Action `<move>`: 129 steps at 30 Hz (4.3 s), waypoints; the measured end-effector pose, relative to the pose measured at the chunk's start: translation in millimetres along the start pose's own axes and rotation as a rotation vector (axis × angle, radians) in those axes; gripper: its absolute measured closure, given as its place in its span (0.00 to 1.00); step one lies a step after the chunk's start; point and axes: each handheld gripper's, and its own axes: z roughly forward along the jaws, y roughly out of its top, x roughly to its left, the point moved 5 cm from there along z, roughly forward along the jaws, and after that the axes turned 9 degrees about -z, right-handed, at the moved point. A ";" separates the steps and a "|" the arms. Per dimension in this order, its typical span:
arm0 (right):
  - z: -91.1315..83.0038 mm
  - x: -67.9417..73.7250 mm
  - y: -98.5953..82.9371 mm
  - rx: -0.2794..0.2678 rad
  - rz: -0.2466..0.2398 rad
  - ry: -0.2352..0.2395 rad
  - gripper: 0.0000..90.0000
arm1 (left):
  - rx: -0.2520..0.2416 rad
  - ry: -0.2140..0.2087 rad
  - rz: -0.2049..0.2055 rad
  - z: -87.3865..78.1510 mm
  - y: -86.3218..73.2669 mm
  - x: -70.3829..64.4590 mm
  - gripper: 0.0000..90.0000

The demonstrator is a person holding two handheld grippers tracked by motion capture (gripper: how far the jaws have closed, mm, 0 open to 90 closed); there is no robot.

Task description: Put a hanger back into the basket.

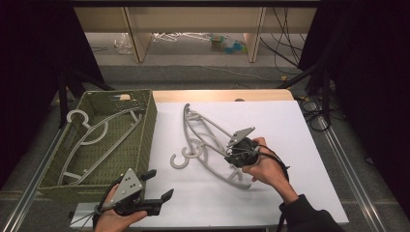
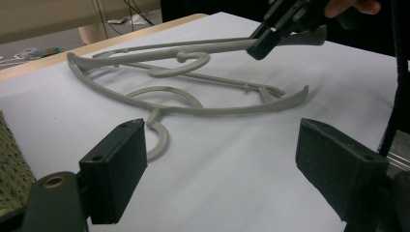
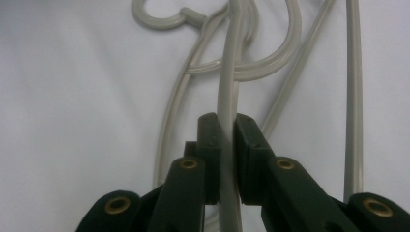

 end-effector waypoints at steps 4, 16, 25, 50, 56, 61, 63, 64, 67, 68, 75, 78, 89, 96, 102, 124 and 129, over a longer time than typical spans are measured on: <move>-13.9 4.0 -9.7 -0.040 -0.023 0.042 0.92 | 0.009 0.009 0.033 0.4 -0.6 1.5 0.21; -43.6 29.0 -27.6 -0.130 -0.080 0.202 0.92 | 0.041 0.029 0.063 8.7 -4.2 -0.7 0.22; -48.3 50.2 -42.1 -0.141 -0.113 0.292 0.92 | 0.091 0.019 0.169 32.5 -1.6 0.3 0.31; -54.3 67.9 -48.5 -0.144 -0.149 0.332 0.92 | 0.217 -0.168 0.494 95.5 6.6 -18.0 0.52; -54.3 67.9 -48.5 -0.139 -0.155 0.327 0.92 | 0.249 -0.200 0.541 107.0 6.1 -21.2 0.63; -55.3 65.7 -49.6 -0.141 -0.152 0.321 0.92 | 0.279 -0.197 0.648 108.9 9.6 -24.9 0.71; -56.2 63.8 -49.4 -0.146 -0.150 0.319 0.92 | 0.284 -0.182 0.688 109.4 11.5 -26.7 0.73; -56.2 62.2 -49.4 -0.147 -0.149 0.307 0.91 | 0.291 -0.178 0.699 109.4 12.5 -28.1 0.74; -58.7 58.3 -49.2 -0.144 -0.143 0.279 0.89 | 0.291 -0.172 0.745 109.1 17.4 -30.6 0.77; -59.9 55.9 -49.1 -0.143 -0.138 0.263 0.88 | 0.294 -0.175 0.745 108.5 18.6 -31.4 0.78; -62.7 41.9 -45.1 -0.177 -0.091 0.162 0.70 | 0.282 -0.172 0.724 103.5 33.1 -34.7 0.83; -64.8 36.2 -38.5 -0.222 -0.068 0.103 0.55 | 0.287 -0.187 0.633 99.4 41.4 -35.9 0.86; -79.1 18.6 -27.1 -0.366 0.040 -0.045 0.41 | 0.341 -0.174 0.300 95.1 45.7 -15.9 0.88; -77.8 35.7 -22.8 -0.357 0.014 0.003 0.39 | 0.298 -0.151 0.145 77.8 62.6 -0.6 0.88; -69.7 46.0 -30.6 -0.370 0.043 0.012 0.39 | 0.239 -0.133 0.064 60.0 78.8 8.8 0.88; -44.7 51.0 -42.7 -0.307 0.096 0.051 0.29 | 0.081 -0.030 0.014 -32.8 150.6 52.2 0.88; -43.4 50.9 -42.9 -0.299 0.098 0.053 0.29 | 0.065 0.089 0.059 -50.9 158.3 86.2 0.88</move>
